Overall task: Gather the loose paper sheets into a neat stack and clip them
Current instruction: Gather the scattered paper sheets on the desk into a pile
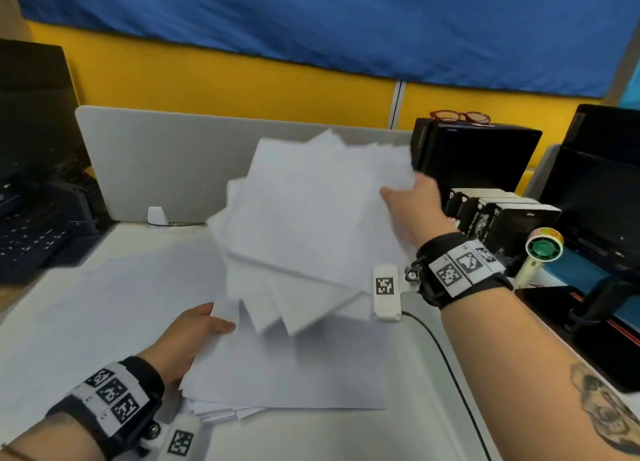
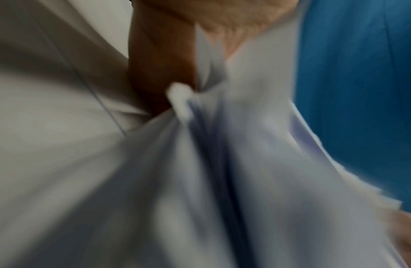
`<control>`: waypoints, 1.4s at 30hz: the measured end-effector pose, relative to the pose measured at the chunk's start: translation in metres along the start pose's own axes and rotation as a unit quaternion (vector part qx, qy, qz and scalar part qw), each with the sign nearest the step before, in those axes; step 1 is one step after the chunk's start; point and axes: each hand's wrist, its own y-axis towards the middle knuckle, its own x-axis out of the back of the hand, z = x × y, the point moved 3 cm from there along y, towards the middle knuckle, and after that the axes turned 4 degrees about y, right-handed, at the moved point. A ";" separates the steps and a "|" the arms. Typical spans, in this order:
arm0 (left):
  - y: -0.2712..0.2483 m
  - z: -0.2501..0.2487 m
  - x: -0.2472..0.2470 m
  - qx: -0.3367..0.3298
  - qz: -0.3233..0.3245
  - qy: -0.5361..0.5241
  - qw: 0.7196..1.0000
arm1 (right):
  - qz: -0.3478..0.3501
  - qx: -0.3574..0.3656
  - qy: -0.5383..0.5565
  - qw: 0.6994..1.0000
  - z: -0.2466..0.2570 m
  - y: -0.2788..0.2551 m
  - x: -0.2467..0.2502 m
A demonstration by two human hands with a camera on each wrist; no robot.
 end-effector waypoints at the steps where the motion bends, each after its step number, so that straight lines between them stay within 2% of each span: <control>1: -0.001 0.001 0.001 -0.008 -0.001 0.005 1.000 | 0.039 -0.029 -0.028 0.998 -0.018 -0.003 -0.003; 5: -0.001 0.000 0.003 -0.025 -0.009 0.005 1.000 | 0.204 -0.091 -0.116 0.968 -0.082 -0.014 -0.009; 8: -0.004 -0.001 0.003 -0.003 0.032 0.026 0.999 | 0.239 -0.100 -0.198 0.945 -0.110 -0.019 -0.008; 14: -0.006 -0.001 0.008 0.034 0.003 -0.007 0.999 | 0.165 -0.139 -0.198 0.956 -0.138 -0.020 0.006; 20: -0.009 -0.002 0.002 -0.007 0.090 0.022 0.996 | 0.133 -0.172 -0.188 0.958 -0.156 -0.020 0.010; 22: -0.010 -0.001 0.001 -0.008 0.083 0.026 0.996 | 0.097 -0.165 -0.195 0.962 -0.158 -0.018 0.015; 25: -0.007 0.000 0.004 -0.018 0.062 0.025 0.998 | 0.003 -0.156 -0.181 0.971 -0.156 -0.013 0.032; 27: -0.011 -0.002 0.001 -0.021 0.054 0.033 0.998 | -0.019 -0.160 -0.161 0.974 -0.151 -0.015 0.043; 29: -0.011 -0.003 0.000 -0.014 0.018 0.052 0.998 | 0.028 -0.215 -0.164 0.962 -0.147 -0.024 0.048; 31: -0.008 -0.004 0.002 -0.015 -0.016 0.055 0.998 | 0.122 -0.284 -0.153 0.939 -0.147 -0.040 0.048; 33: -0.004 -0.004 0.001 -0.004 0.001 0.032 0.999 | 0.197 -0.309 -0.177 0.914 -0.147 -0.053 0.046; 34: -0.005 -0.005 0.001 -0.010 0.002 0.028 1.000 | 0.229 -0.298 -0.219 0.900 -0.149 -0.056 0.045; 36: -0.012 -0.008 -0.004 -0.028 0.044 0.016 0.999 | 0.269 -0.248 -0.317 0.875 -0.151 -0.058 0.040; 38: -0.013 -0.005 -0.004 -0.038 0.081 0.009 0.996 | 0.263 -0.198 -0.388 0.861 -0.153 -0.054 0.036; 42: -0.011 -0.003 0.001 -0.052 0.081 -0.003 0.995 | 0.264 -0.157 -0.436 0.846 -0.153 -0.053 0.023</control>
